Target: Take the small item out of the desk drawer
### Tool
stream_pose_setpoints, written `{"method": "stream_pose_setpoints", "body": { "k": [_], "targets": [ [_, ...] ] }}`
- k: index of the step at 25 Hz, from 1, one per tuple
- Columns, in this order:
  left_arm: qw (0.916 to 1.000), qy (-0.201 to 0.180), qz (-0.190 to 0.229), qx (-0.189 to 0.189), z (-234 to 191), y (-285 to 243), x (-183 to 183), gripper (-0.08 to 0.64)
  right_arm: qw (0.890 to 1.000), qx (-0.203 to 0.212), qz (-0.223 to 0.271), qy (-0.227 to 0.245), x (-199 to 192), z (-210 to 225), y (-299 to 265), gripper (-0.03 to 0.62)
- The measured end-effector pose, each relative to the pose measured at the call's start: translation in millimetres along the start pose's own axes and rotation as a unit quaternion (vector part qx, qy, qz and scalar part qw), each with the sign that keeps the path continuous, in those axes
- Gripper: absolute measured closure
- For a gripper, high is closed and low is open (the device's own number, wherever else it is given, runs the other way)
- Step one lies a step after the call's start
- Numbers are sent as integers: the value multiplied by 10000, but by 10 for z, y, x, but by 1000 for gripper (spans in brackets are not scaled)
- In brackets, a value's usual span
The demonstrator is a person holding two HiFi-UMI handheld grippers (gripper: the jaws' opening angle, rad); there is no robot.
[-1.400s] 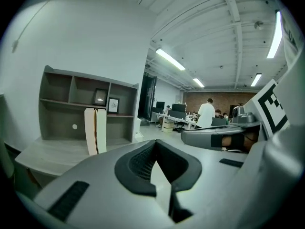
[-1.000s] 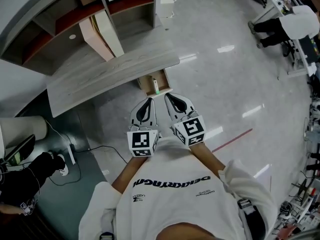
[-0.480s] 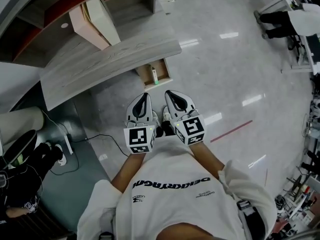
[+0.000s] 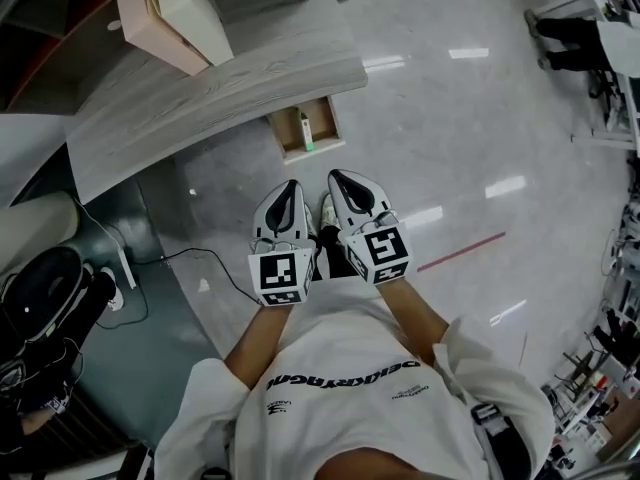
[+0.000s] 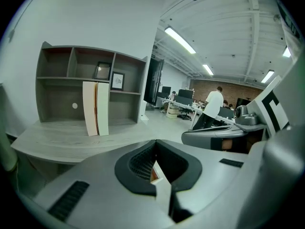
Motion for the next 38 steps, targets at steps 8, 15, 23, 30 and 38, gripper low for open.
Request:
{"method": "stream_pose_setpoints", "body": {
  "k": [8, 15, 23, 30, 38],
  "targets": [
    [9999, 10, -110, 75, -99, -147, -360, 545, 9999, -26, -122, -111, -290, 95, -196, 561],
    [9996, 108, -150, 218, -260, -318, -635, 545, 9993, -45, -280, -239, -574, 195, -455, 560],
    [9990, 233, -267, 278, -333, -484, -939, 545, 9981, -55, -462, -415, -826, 291, -723, 561],
    [9991, 136, -301, 253, -361, -643, -1233, 545, 9978, -118, -530, -383, -1083, 441, -919, 561],
    [9990, 132, -392, 155, -310, -740, -1484, 545, 9958, -190, -742, -492, -1488, 589, -1099, 560]
  ]
}}
Point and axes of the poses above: the fingertips, and each gripper's own axes: y backward along the fingers, z to its right, x out of its top, the point moved 1 cm from there along y, backward along the fingers, and after that the axes turned 7 degrees about z, right-handed, at the moved point
